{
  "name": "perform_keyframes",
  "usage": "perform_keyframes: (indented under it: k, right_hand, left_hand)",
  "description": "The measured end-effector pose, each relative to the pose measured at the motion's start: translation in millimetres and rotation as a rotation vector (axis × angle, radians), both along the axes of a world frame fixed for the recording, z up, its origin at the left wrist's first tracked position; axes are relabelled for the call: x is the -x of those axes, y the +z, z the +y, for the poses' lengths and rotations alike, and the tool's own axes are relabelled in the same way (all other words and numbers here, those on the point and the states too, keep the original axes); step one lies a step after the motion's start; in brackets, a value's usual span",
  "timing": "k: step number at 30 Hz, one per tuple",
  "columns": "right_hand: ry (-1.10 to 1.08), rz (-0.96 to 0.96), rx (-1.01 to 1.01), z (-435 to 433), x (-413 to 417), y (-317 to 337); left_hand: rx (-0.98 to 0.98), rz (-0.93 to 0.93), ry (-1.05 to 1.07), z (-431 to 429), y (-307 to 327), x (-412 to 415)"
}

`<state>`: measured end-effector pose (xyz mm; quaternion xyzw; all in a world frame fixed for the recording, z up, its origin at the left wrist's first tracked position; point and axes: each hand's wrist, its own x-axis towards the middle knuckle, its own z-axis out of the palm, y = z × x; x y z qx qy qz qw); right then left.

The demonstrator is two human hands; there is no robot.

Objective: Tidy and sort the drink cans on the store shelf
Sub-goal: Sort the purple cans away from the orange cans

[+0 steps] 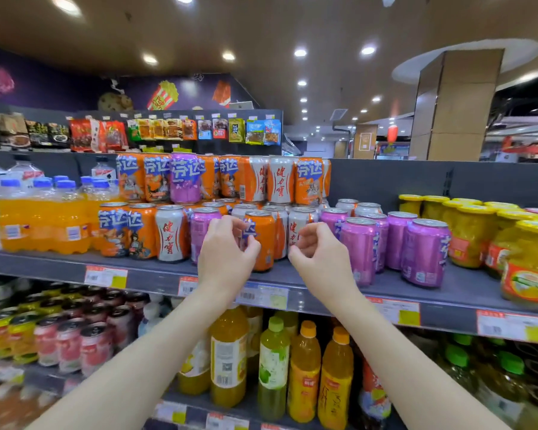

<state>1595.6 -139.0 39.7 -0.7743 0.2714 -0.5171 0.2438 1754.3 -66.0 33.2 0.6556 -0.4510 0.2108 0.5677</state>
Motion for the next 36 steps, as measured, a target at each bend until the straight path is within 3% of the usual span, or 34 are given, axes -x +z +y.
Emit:
perform_keyframes:
  k: [3,8,15,24,30,36]
  right_hand:
    - [-0.019,0.146,-0.119,-2.4,-37.2,-1.3]
    - [-0.111,0.224,-0.242,-7.6,-78.9,1.9]
    - [-0.245,0.241,-0.239,-5.0,-103.8,4.9]
    - [-0.124,0.215,-0.254,16.2,-116.4,-0.4]
    - [-0.088,0.164,-0.262,21.9,-114.5,-1.7]
    - [-0.112,0.202,-0.273,25.5,-113.4,4.7]
  left_hand:
    - [-0.016,-0.044,0.029,14.7,0.6,-34.4]
    - [-0.053,-0.131,0.081,28.4,10.0,-79.8]
    - [-0.177,-0.227,-0.075,37.0,25.3,-135.3]
    - [-0.285,-0.583,-0.019,29.9,43.4,-166.3]
    - [-0.86,-0.625,-0.153,18.5,82.3,-174.3]
    - [-0.865,-0.687,-0.253,13.1,91.6,-171.2]
